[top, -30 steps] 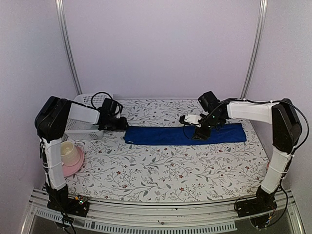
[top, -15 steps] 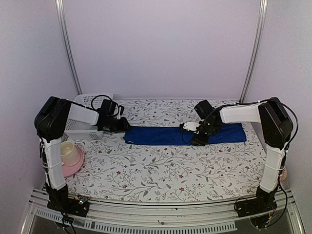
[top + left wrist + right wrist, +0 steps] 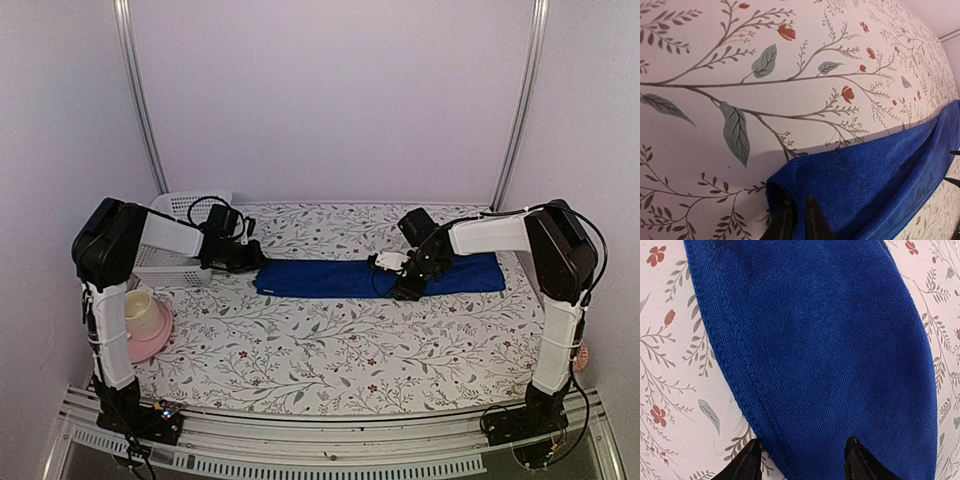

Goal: Roll the towels
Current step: Smooth out the towel at the center of the board.

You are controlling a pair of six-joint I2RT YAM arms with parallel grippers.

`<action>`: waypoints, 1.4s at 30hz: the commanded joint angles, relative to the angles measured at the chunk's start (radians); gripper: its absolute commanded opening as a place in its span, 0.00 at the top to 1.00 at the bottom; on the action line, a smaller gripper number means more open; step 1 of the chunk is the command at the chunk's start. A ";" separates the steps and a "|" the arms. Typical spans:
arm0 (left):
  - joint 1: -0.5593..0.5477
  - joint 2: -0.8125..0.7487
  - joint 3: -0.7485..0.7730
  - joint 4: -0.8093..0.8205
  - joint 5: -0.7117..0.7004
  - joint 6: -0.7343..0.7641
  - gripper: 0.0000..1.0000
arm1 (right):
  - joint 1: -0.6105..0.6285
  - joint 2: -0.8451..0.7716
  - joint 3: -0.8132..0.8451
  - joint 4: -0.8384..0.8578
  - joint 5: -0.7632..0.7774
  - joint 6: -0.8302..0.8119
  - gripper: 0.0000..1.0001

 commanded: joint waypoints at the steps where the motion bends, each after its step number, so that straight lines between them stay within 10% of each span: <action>1: 0.006 0.033 0.009 0.019 -0.003 -0.006 0.93 | 0.007 0.043 -0.031 -0.013 0.014 0.001 0.42; 42: 0.004 0.007 -0.072 0.262 -0.253 -0.072 1.00 | 0.024 0.081 -0.065 -0.046 0.043 -0.042 0.53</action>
